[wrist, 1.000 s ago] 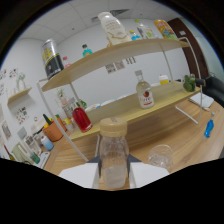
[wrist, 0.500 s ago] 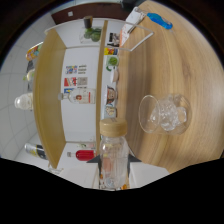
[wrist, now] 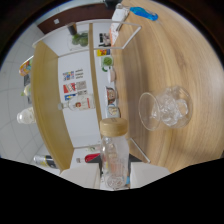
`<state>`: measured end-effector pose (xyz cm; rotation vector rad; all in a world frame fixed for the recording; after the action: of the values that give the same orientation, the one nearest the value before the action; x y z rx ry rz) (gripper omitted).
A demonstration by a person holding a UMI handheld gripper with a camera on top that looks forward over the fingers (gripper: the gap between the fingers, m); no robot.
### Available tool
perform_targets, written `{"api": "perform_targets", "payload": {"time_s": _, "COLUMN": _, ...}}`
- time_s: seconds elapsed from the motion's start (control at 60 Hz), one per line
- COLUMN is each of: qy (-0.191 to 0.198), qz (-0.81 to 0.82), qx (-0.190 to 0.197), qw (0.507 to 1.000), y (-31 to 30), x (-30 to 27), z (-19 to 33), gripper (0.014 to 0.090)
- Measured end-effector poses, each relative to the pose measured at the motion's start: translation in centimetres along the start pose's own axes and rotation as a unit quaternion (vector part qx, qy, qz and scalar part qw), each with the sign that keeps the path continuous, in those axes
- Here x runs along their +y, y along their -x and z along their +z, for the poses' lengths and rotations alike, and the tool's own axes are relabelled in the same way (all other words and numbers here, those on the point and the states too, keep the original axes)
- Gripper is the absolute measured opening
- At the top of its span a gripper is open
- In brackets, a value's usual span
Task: Make me a cup of Mount Fuji.
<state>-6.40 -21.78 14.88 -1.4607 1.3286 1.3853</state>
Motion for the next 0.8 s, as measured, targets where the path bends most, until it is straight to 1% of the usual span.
{"api": "perform_targets", "payload": {"time_s": 0.1, "qy": -0.013, "qz": -0.120, "qx": 0.010, "qw": 0.993, "y": 1.6, "x": -0.1, "z": -0.5, "gripper": 0.0399}}
{"api": "perform_targets", "payload": {"time_s": 0.183, "qy": -0.027, "qz": -0.253, "qx": 0.016, "qw": 0.967, "y": 3.7, "x": 0.0, "z": -0.8, "gripper": 0.0402}}
{"api": "perform_targets", "payload": {"time_s": 0.317, "qy": -0.049, "qz": -0.455, "qx": 0.021, "qw": 0.889, "y": 6.2, "x": 0.9, "z": -0.5, "gripper": 0.0401}}
{"api": "perform_targets", "payload": {"time_s": 0.433, "qy": -0.056, "qz": -0.585, "qx": 0.049, "qw": 0.808, "y": 4.5, "x": 1.5, "z": 0.7, "gripper": 0.0399}}
{"api": "perform_targets", "payload": {"time_s": 0.5, "qy": -0.047, "qz": -0.632, "qx": 0.074, "qw": 0.770, "y": 2.3, "x": 1.5, "z": 1.4, "gripper": 0.0398}}
{"api": "perform_targets", "payload": {"time_s": 0.567, "qy": -0.038, "qz": -0.663, "qx": 0.090, "qw": 0.742, "y": 0.0, "x": 1.5, "z": 2.2, "gripper": 0.0398}}
{"api": "perform_targets", "payload": {"time_s": 0.7, "qy": -0.011, "qz": -0.700, "qx": 0.128, "qw": 0.702, "y": -4.2, "x": 1.2, "z": 3.4, "gripper": 0.0398}}
{"api": "perform_targets", "payload": {"time_s": 0.8, "qy": 0.004, "qz": -0.714, "qx": 0.144, "qw": 0.685, "y": -6.4, "x": 1.2, "z": 3.9, "gripper": 0.0398}}
